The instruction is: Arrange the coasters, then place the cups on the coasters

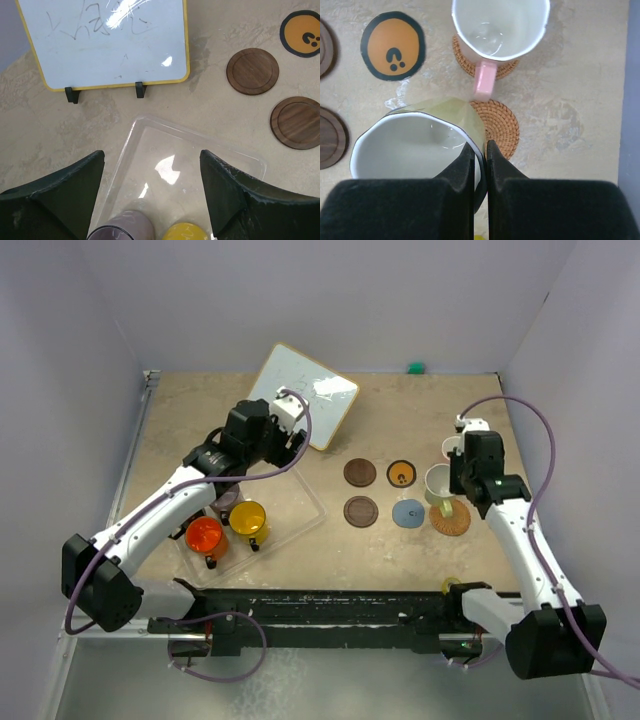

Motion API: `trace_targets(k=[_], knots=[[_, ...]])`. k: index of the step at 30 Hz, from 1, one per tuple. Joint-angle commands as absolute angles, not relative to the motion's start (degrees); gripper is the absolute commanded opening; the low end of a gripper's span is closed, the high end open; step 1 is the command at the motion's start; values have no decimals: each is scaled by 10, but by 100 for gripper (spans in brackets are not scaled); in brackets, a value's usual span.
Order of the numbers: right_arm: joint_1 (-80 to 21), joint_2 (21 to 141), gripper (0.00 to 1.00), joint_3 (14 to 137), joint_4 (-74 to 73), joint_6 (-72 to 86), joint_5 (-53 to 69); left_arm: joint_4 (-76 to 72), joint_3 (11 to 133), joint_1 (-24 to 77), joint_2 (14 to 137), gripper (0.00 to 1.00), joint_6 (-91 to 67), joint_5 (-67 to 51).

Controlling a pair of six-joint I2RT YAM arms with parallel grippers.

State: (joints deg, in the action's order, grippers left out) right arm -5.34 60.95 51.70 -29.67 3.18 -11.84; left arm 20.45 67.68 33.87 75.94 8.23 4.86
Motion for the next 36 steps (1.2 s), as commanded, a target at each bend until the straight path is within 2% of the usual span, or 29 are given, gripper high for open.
trace_targets(k=[1, 6, 18, 36], knots=[[-30, 568, 0, 529, -281, 40, -113, 177, 678, 336, 752, 74, 92, 62], [-1, 555, 0, 507, -284, 38, -116, 184, 688, 336, 759, 74, 85, 63], [86, 606, 0, 510, -317, 35, -68, 190, 710, 336, 788, 74, 71, 55], [93, 673, 0, 523, -302, 40, -49, 201, 728, 337, 802, 74, 60, 51]])
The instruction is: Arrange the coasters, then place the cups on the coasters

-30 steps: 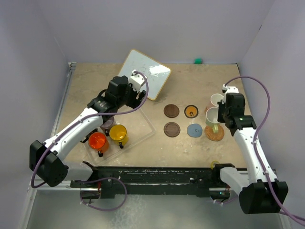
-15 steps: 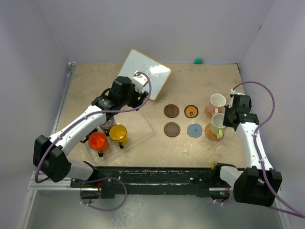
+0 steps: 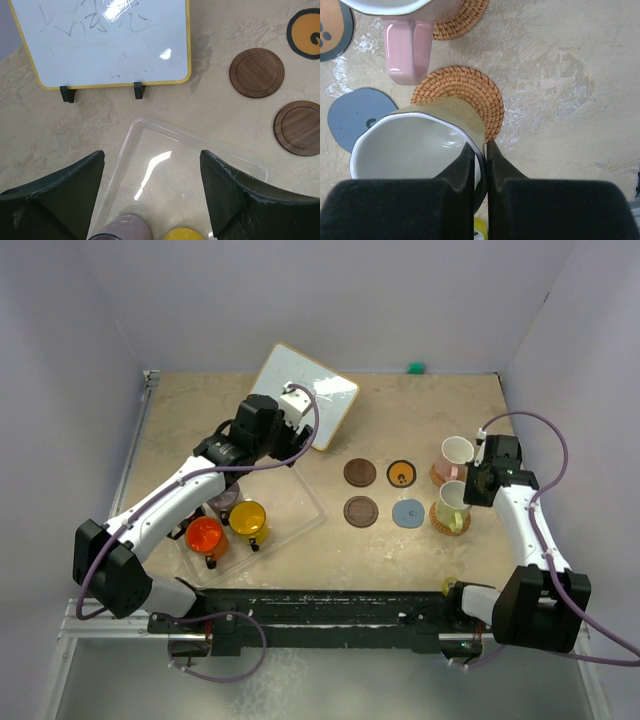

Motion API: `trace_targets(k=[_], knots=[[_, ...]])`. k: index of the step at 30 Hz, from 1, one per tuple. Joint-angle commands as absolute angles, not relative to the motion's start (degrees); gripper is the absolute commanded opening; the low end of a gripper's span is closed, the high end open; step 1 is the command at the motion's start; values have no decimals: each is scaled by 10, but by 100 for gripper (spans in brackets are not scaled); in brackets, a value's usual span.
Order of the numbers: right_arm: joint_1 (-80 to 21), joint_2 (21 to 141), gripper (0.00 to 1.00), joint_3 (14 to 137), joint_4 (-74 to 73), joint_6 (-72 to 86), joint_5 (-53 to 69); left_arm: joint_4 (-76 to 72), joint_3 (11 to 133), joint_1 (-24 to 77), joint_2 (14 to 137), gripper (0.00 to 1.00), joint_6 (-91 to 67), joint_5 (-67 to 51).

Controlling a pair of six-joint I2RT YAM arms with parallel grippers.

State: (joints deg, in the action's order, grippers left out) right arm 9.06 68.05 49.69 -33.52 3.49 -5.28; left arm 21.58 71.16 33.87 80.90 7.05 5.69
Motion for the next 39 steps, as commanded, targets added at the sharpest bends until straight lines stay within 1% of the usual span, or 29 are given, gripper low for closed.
trace_targets(k=[1, 19, 26, 39], knots=[[93, 674, 0, 523, -301, 40, -48, 200, 726, 337, 801, 74, 60, 51], [94, 667, 1, 517, -298, 41, -64, 198, 717, 337, 791, 74, 65, 53], [95, 672, 12, 524, -305, 33, -69, 199, 719, 337, 791, 74, 66, 52], [95, 685, 28, 537, -334, 22, -55, 201, 717, 336, 789, 74, 65, 53]])
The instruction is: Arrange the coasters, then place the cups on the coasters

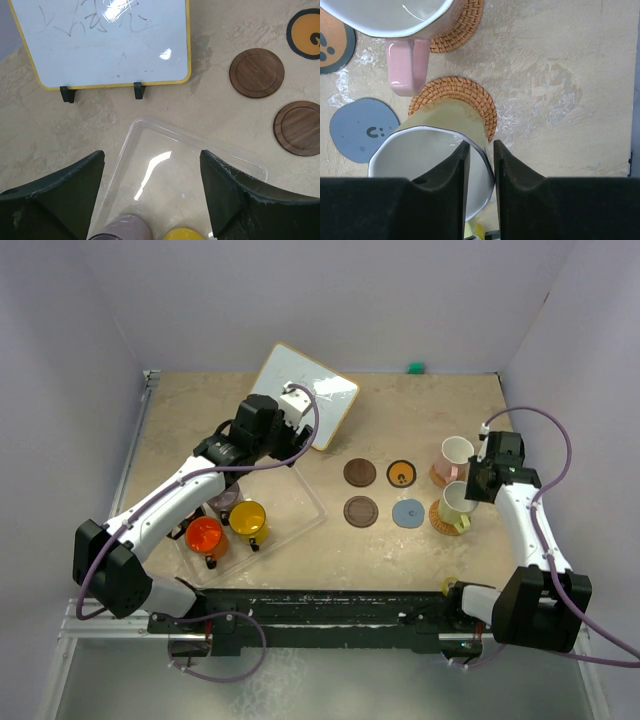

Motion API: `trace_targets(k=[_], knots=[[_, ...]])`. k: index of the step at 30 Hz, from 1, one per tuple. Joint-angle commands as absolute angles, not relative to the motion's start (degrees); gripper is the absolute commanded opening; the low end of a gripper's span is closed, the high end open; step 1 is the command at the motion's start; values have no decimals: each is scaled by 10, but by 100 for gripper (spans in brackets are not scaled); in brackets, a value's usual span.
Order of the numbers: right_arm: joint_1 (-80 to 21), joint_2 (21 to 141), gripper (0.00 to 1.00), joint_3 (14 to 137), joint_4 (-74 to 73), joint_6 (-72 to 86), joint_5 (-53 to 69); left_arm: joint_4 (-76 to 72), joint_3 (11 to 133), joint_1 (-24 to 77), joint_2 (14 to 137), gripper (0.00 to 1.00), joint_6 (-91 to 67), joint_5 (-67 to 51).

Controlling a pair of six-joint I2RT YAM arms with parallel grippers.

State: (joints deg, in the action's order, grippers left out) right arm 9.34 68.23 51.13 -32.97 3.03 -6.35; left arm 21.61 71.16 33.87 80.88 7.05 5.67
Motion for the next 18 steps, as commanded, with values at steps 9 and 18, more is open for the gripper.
trace_targets(k=[9, 18], knots=[[97, 681, 38, 542, -342, 16, -65, 201, 714, 337, 779, 74, 68, 59], [96, 633, 57, 561, -333, -31, -54, 224, 703, 336, 752, 75, 93, 60]])
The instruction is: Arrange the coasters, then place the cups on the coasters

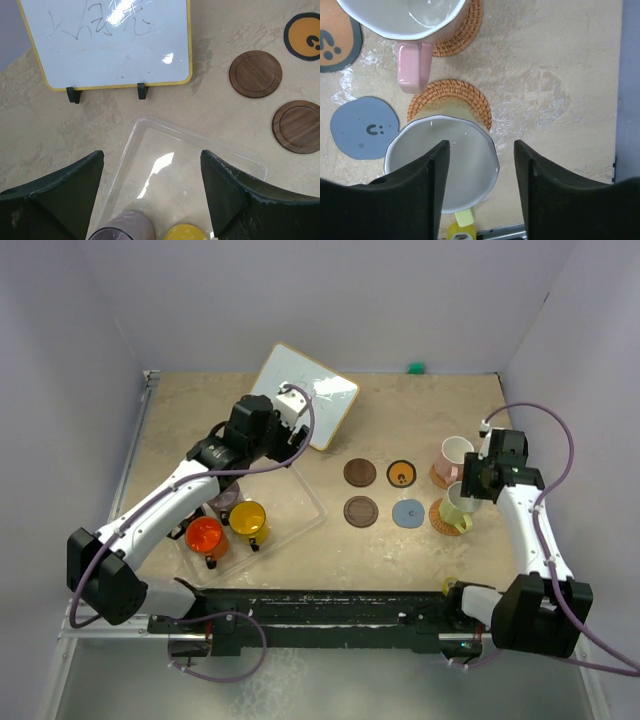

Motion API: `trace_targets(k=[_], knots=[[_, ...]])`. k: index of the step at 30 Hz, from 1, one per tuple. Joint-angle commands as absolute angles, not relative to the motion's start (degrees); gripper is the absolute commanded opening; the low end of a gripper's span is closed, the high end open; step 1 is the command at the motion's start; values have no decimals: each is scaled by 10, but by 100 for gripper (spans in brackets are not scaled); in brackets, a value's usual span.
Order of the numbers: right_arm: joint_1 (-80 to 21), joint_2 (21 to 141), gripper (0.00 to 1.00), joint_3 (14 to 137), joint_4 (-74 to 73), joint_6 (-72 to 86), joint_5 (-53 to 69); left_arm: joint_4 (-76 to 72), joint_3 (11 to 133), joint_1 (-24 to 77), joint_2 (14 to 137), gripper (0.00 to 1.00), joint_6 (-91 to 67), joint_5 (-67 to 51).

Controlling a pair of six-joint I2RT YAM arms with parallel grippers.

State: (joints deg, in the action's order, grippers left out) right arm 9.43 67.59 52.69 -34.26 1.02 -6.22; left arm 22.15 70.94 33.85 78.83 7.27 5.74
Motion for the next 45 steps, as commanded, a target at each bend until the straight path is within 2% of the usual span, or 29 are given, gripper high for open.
trace_targets(k=[1, 2, 4, 14, 21, 27, 35, 45], knots=[[96, 624, 65, 562, -330, -36, -43, 229, 700, 336, 746, 76, 99, 60], [96, 616, 73, 564, -329, -39, -33, 235, 699, 336, 742, 76, 105, 60], [95, 602, 80, 569, -333, -47, -15, 247, 693, 335, 732, 76, 116, 61], [86, 568, 95, 637, -356, -62, 50, 278, 651, 323, 667, 77, 150, 66], [79, 564, 100, 682, -362, -66, 70, 290, 632, 305, 619, 78, 149, 65], [67, 558, 100, 697, -352, -65, 107, 328, 622, 280, 583, 80, 155, 63], [-11, 575, 100, 704, -359, -53, 84, 400, 624, 225, 539, 82, 165, 70], [-13, 588, 98, 684, -387, -99, 198, 502, 649, 115, 544, 83, 236, 39]])
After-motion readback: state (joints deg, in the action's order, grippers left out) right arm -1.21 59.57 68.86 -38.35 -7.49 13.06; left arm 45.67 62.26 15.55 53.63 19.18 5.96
